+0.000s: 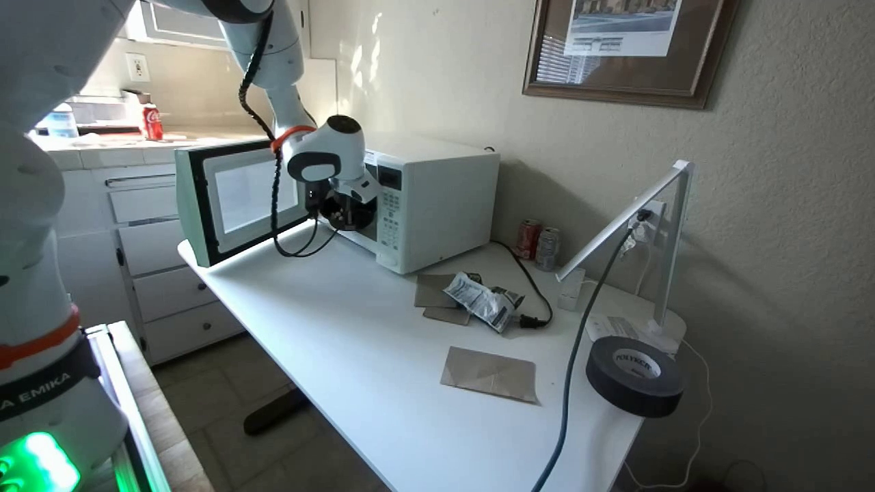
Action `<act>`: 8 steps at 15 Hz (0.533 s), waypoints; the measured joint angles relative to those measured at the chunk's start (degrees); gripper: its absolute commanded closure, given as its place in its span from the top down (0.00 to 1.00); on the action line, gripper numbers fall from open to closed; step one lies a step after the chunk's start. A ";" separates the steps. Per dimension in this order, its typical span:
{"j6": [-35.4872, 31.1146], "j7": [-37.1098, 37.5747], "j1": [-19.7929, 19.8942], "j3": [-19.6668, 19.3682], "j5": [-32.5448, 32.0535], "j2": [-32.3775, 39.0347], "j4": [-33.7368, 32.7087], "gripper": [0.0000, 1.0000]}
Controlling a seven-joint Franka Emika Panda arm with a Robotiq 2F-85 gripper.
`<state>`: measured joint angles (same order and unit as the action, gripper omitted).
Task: Put the black bowl into the microwave
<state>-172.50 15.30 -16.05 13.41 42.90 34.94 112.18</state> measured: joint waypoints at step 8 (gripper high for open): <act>-1.91 6.64 -0.05 1.87 0.23 3.77 -4.48 0.02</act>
<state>-174.41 21.94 -16.10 15.28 43.13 38.72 107.70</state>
